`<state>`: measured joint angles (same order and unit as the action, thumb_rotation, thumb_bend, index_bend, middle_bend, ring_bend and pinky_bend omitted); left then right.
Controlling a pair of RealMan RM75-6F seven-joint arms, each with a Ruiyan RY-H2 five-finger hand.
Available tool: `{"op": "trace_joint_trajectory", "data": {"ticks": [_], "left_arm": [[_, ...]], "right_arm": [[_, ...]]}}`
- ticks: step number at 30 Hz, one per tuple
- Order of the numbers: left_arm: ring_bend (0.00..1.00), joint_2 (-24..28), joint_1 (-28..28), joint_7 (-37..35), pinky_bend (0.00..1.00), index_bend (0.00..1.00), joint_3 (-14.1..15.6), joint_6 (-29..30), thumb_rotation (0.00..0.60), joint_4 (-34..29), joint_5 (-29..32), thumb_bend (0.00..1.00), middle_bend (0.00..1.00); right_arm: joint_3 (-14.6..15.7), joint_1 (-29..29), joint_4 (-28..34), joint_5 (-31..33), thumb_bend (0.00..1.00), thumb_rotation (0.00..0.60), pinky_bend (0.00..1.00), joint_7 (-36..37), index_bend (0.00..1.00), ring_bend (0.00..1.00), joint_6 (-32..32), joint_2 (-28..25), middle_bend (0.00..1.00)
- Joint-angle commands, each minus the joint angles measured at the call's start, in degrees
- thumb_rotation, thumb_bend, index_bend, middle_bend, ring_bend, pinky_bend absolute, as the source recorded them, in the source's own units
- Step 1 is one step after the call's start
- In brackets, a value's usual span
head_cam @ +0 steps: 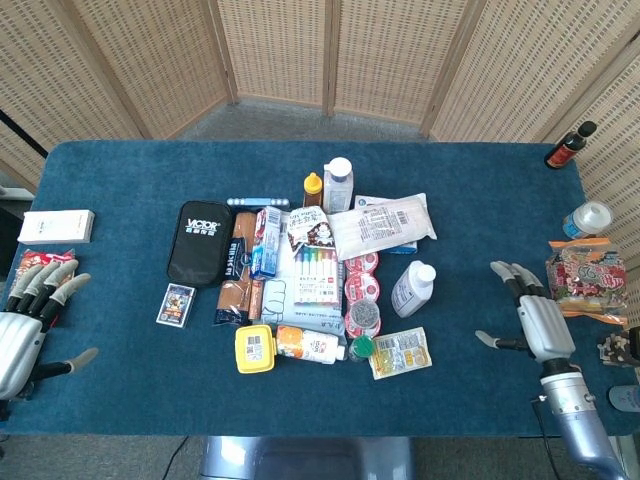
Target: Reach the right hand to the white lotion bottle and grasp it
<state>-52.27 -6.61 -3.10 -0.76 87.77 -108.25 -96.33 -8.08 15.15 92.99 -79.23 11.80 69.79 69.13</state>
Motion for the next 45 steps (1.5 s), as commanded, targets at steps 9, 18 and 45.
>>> {"op": "trace_joint_trajectory", "data": {"ticks": [9, 18, 45], "left_arm": [[0.00, 0.4, 0.5, 0.5, 0.00, 0.13, 0.3, 0.6, 0.600, -0.5, -0.3, 0.16, 0.01], [0.00, 0.8, 0.7, 1.5, 0.00, 0.13, 0.3, 1.0, 0.600, -1.3, -0.4, 0.16, 0.01], [0.00, 0.2, 1.7, 1.8, 0.00, 0.13, 0.8, 0.9, 0.600, -0.7, 0.7, 0.16, 0.01]], "right_arm": [[-0.8, 4.8, -5.9, -1.5, 0.00, 0.600, 0.00, 10.7, 0.00, 0.00, -5.8, 3.3, 0.00], [-1.3, 8.0, -10.2, -1.9, 0.00, 0.600, 0.00, 16.1, 0.00, 0.00, -8.9, 5.7, 0.00], [-0.8, 15.7, -15.0, -2.1, 0.00, 0.600, 0.00, 22.5, 0.00, 0.00, -17.1, 9.6, 0.00]]}}
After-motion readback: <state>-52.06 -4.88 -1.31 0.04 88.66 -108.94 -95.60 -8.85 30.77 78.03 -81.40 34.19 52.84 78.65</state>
